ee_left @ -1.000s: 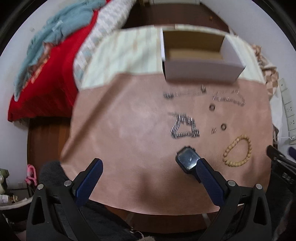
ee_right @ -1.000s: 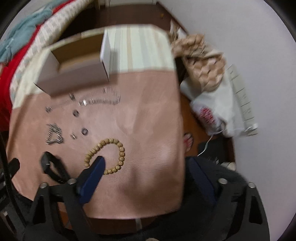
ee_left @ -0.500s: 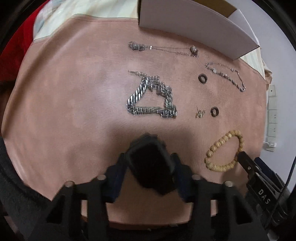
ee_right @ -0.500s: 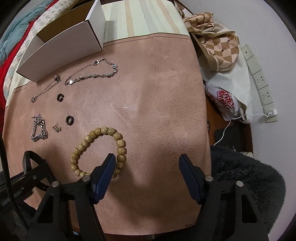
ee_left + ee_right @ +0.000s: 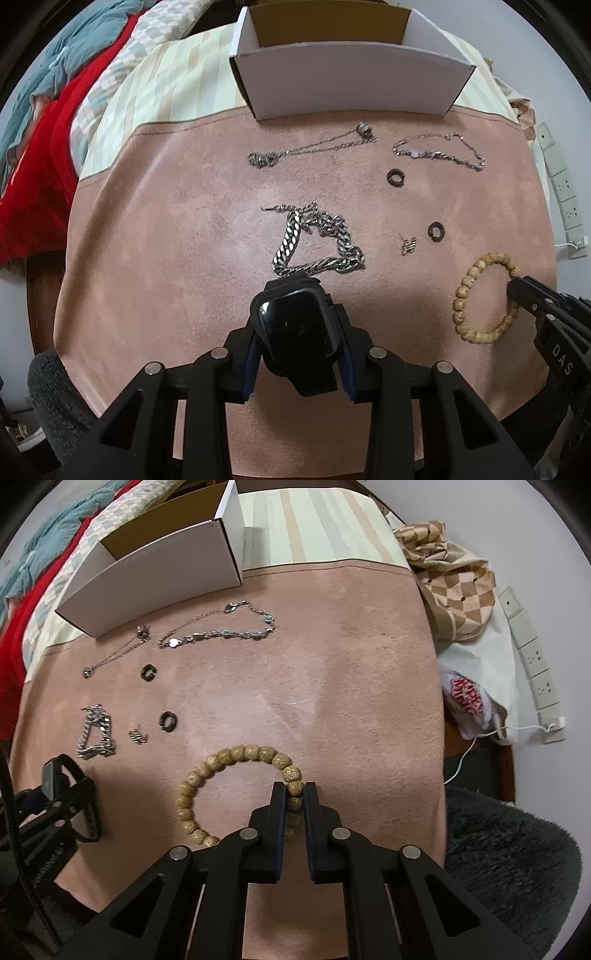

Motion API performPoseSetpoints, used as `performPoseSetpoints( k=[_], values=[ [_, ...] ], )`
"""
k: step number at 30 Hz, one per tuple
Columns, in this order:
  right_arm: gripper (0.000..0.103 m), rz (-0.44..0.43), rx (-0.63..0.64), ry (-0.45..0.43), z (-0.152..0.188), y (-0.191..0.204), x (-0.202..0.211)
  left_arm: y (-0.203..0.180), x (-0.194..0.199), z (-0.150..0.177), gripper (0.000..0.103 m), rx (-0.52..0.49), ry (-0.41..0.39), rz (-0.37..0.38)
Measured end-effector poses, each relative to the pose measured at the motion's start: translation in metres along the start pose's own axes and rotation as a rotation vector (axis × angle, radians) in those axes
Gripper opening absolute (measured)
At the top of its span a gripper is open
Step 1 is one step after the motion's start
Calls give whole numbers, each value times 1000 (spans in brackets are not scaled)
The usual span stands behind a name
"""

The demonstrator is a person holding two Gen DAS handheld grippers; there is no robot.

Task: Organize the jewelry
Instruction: 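Carry the watch and bracelet into the white box and open both tools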

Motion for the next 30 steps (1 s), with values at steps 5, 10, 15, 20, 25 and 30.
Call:
performPoseSetpoints(
  k=[5,10,15,20,25,30],
  values=[
    [9,-40,4,-58,0,8,27,-13,28,-3,32,-15,-67,3],
    [9,-80,17,-123,-7,16,59,-1,58,-4,32,-20,-138,20],
    [9,-130,23,-178,-21,25,92,7,86,-16,32,-16,-205,41],
    [9,-169,37,-240,-45,38,124,20,103,-46,32,2,-253,69],
    [9,-189,66,-312,-92,47,153,35,116,-88,32,21,-290,87],
    [9,-189,98,-347,-150,64,162,50,112,-146,32,40,-275,125]
  ],
)
Point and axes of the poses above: each gripper's, at about its wrist camera, not at the fingertips, and x roughly against the way its jaws point, y to its left, z to its underside, the point moved 2 cm from there along -x, roughly the way its jaws point, and after that the axes turned 1 degree about y, right-handed, at the moved point
